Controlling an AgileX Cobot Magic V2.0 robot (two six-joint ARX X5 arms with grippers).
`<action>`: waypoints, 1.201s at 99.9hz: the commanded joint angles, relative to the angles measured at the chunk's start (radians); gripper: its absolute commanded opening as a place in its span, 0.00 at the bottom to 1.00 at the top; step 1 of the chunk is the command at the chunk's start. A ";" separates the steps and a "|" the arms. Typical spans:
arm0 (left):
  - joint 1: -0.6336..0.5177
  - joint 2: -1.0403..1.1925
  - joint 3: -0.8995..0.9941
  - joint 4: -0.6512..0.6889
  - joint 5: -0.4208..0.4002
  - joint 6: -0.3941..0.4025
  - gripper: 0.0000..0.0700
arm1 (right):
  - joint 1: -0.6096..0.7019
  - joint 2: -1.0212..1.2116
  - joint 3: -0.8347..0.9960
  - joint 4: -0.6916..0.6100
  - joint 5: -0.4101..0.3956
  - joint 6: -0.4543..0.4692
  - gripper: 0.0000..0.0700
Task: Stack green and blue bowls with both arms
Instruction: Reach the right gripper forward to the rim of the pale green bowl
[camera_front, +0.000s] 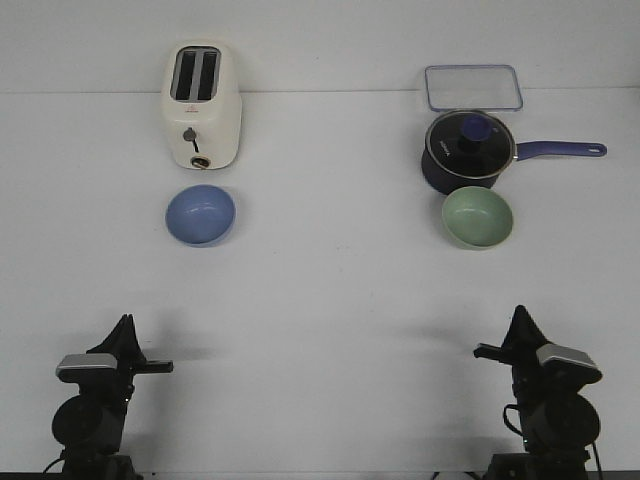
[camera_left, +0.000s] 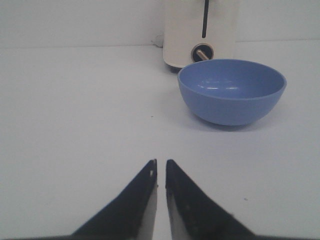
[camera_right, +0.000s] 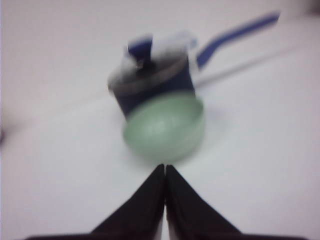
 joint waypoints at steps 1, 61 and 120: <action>0.000 -0.002 -0.019 0.014 0.005 0.007 0.02 | 0.001 0.119 0.122 -0.027 0.003 -0.002 0.01; 0.000 -0.002 -0.019 0.014 0.005 0.007 0.02 | -0.138 1.310 0.927 -0.342 -0.080 -0.130 0.58; 0.000 -0.002 -0.019 0.015 0.005 0.007 0.02 | -0.196 1.689 1.072 -0.302 -0.140 -0.162 0.19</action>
